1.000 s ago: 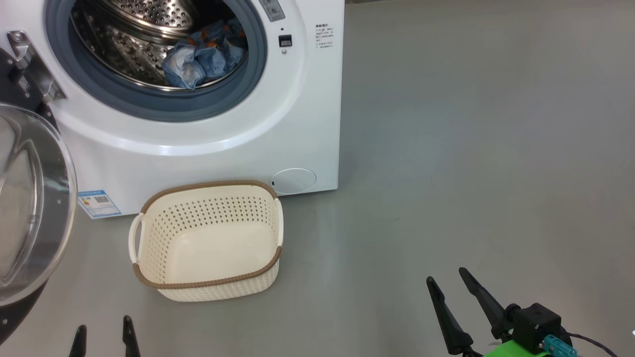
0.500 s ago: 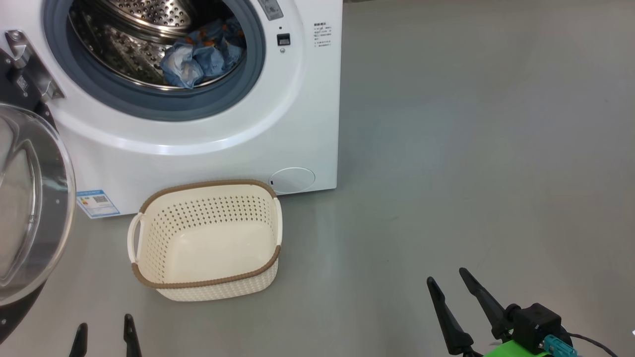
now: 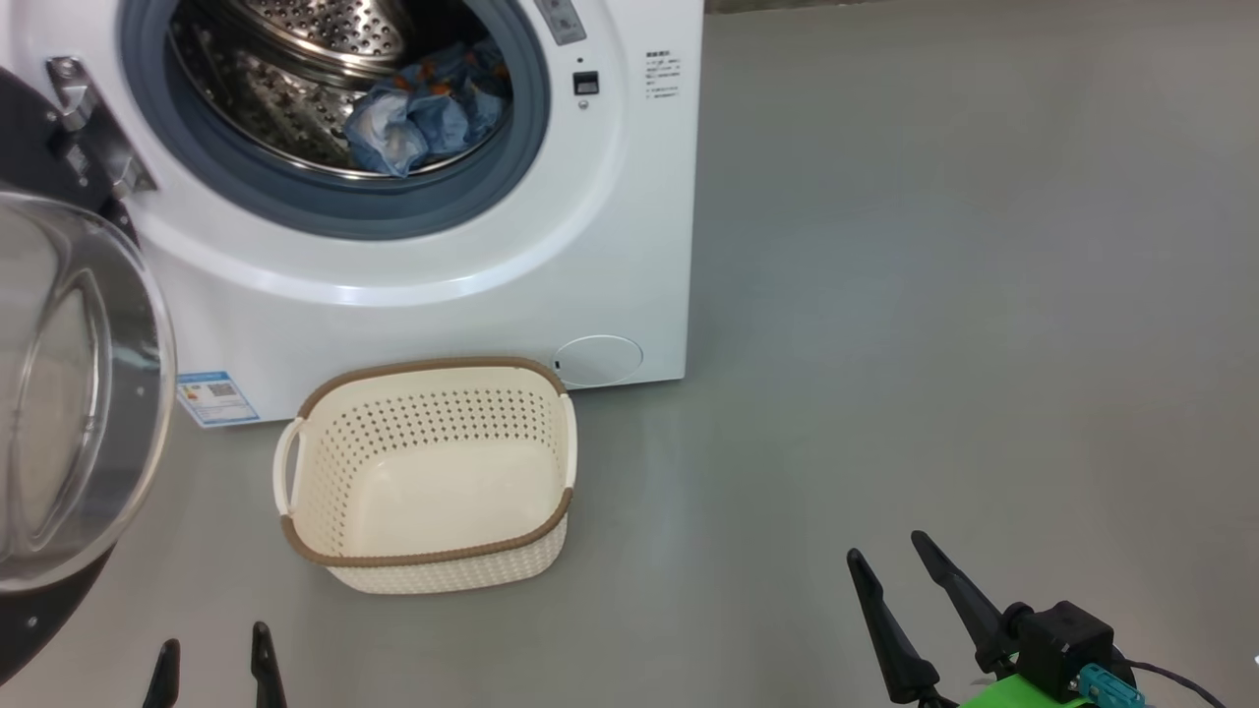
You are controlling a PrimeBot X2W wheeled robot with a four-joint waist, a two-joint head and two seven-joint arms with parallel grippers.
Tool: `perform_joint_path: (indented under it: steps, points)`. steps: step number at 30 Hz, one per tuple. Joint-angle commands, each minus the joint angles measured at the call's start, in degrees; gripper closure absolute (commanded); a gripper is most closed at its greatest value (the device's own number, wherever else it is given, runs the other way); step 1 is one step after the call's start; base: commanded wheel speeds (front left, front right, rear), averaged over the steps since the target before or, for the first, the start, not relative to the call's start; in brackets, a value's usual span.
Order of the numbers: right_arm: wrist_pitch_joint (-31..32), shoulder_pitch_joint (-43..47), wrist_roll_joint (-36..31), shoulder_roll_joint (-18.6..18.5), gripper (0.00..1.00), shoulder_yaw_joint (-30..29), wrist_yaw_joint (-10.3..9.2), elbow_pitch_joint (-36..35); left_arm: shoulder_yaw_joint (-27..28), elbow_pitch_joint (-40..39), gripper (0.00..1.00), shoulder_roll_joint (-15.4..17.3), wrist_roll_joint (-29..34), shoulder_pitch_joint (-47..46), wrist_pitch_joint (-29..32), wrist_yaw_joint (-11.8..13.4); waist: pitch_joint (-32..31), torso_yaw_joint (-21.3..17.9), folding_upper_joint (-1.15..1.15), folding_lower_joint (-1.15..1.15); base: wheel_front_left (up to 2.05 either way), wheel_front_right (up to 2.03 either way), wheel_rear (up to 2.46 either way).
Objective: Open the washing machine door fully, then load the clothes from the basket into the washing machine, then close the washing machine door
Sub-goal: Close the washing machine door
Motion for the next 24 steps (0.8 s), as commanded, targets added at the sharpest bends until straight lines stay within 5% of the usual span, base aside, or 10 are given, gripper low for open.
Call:
perform_joint_path:
  steps: [1,24]
  points:
    - [-0.3,-1.2,-0.2,-0.3,0.0,1.1,0.09,-1.3,1.7,-1.7,0.0,0.1,-0.7,-2.0,-0.4,0.5,0.0,0.6,0.0,0.0,0.0,0.0,0.0]
    - [-0.3,-0.3,-0.3,-0.6,0.0,1.2,0.09,-1.4,1.0,-2.9,0.0,0.1,-2.2,-0.6,-0.4,1.9,-0.8,12.8,0.0,0.0,0.0,0.0,0.0]
